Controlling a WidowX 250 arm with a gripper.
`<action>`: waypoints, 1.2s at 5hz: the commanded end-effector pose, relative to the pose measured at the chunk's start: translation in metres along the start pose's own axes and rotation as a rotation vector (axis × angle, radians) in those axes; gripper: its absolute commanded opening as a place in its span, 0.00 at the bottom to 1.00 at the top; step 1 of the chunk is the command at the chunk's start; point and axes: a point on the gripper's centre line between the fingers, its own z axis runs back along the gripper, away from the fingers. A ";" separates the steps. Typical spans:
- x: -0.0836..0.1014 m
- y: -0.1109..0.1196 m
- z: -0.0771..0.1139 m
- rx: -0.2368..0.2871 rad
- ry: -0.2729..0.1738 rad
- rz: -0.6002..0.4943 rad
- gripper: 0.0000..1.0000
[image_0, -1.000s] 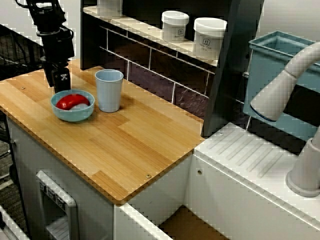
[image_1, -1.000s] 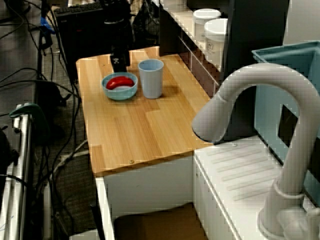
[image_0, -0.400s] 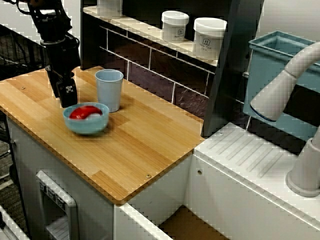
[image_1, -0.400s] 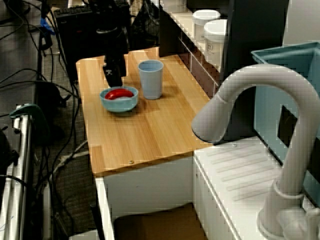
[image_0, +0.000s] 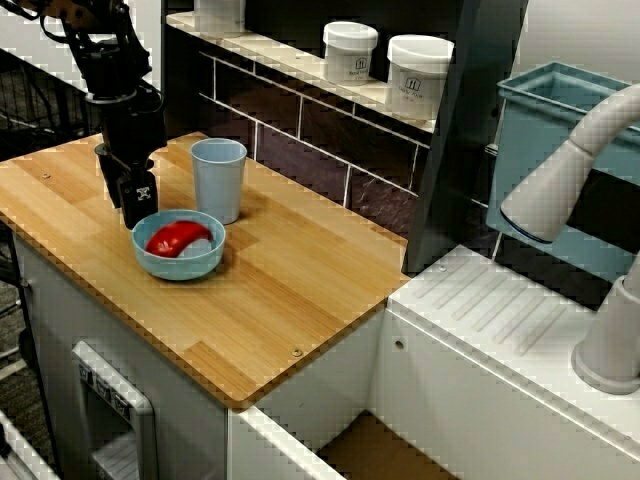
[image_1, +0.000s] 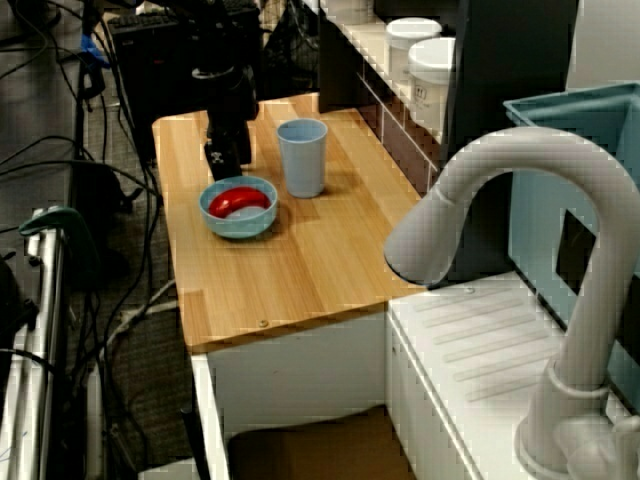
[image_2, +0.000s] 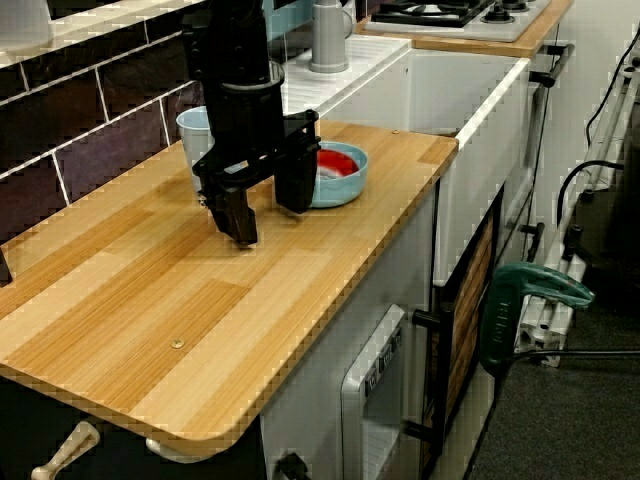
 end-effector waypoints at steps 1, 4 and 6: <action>-0.001 -0.016 0.018 0.016 -0.045 -0.014 1.00; 0.013 -0.074 0.009 0.019 0.002 -0.003 1.00; 0.018 -0.100 0.000 0.020 0.024 -0.013 1.00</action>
